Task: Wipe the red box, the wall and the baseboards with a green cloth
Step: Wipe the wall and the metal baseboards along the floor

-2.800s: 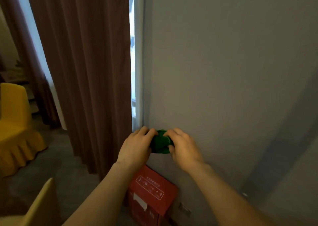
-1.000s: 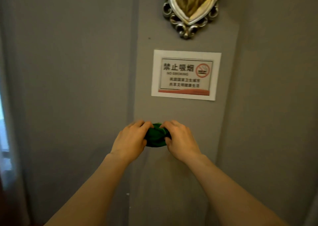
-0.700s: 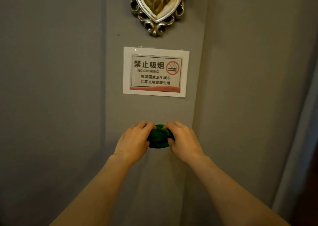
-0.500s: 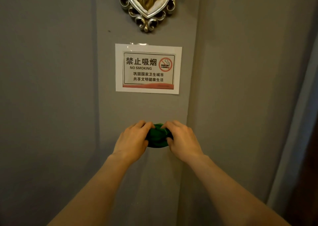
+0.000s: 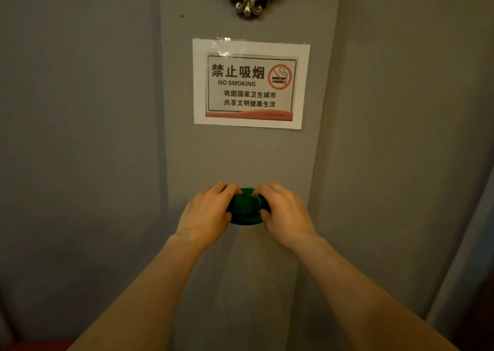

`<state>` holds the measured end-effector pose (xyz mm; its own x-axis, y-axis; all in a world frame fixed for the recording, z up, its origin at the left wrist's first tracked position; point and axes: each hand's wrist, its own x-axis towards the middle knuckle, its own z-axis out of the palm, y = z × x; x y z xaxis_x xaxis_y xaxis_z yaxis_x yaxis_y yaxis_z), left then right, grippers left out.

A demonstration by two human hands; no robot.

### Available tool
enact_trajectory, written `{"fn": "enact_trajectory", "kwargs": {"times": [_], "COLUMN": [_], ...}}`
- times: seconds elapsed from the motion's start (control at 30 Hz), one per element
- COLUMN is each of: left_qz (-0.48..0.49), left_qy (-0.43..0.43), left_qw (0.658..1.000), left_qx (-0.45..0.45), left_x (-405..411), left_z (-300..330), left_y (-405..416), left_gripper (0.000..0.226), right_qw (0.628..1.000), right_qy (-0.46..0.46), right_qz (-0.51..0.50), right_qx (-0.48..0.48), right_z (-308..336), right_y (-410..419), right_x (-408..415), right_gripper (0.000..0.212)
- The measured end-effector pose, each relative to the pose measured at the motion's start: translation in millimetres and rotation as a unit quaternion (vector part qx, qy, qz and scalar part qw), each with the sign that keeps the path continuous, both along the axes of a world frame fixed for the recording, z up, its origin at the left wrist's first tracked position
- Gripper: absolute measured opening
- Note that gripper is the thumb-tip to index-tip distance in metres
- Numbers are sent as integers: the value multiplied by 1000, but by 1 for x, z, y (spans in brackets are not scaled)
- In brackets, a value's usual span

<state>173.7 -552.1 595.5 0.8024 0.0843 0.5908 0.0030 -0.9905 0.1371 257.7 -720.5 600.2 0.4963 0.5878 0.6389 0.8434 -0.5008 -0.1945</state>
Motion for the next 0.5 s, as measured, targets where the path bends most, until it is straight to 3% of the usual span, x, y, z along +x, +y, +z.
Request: {"fn": "enact_trajectory", "kwargs": {"times": [0.5], "left_qz": [-5], "left_qy": [91], "left_qw": [996], "left_qx": [-21], "left_x": [27], "left_z": [-79], "left_y": [103], "left_gripper": [45], "right_qw": [997], "right_qy": [69], "right_qz": [-18], "right_qx": [-36], "right_z": [-78], "right_y": [101], "right_x": [19], "right_gripper": [38]}}
